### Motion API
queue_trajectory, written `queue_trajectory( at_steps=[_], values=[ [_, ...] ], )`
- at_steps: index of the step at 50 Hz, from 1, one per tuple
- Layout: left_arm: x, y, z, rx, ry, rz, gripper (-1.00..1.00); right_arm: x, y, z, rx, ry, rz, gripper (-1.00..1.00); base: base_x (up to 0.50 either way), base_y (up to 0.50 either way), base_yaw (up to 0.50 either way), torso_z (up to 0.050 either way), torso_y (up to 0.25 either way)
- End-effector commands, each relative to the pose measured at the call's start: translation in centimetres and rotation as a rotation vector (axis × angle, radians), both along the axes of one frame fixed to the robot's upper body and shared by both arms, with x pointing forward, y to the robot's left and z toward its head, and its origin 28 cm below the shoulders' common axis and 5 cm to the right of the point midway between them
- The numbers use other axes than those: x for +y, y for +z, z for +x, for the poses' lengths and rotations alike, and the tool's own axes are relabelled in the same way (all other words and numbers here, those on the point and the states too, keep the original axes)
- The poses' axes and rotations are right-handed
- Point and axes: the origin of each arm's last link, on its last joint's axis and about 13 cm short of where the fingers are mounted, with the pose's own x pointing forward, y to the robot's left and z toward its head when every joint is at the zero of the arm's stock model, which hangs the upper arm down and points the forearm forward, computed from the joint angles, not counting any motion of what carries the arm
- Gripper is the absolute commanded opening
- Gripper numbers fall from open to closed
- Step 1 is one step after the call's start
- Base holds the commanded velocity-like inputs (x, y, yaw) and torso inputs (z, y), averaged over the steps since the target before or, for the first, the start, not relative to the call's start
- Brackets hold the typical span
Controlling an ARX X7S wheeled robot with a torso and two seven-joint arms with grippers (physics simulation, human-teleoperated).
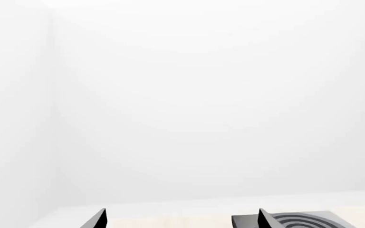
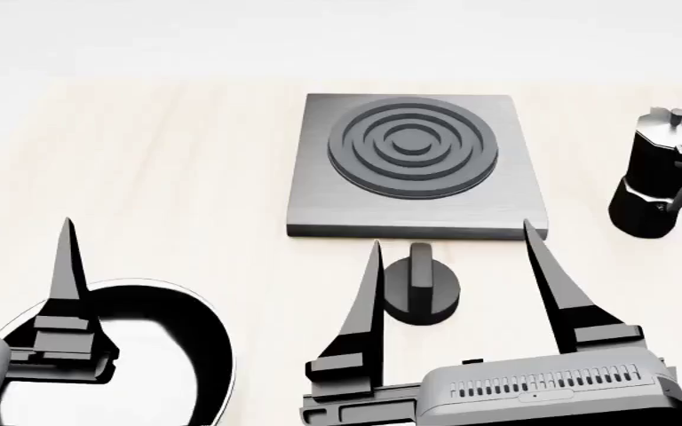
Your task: Turn on the stove.
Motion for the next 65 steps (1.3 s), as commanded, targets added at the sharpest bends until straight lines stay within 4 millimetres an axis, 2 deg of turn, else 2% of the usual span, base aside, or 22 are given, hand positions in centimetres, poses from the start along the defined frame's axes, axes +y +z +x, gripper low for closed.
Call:
queue_trajectory(
  at_steps=[1,46,65],
  values=[
    [0.0,0.0,0.0,0.000,-0.001,-0.001,1.00,0.0,0.0,0.0,0.000,-0.001,0.000,1.00,0.25,0.00,0.00,0.000,0.000],
    [0.0,-0.1,0.1,0.001,0.006,0.002,1.00,0.0,0.0,0.0,0.004,-0.002,0.003,1.00,0.26,0.00,0.00,0.000,0.000],
    [0.0,-0.1,0.0,0.001,0.008,-0.002,1.00,0.0,-1.3,0.6,0.096,0.020,0.024,1.00,0.03,0.00,0.00,0.000,0.000]
  ],
)
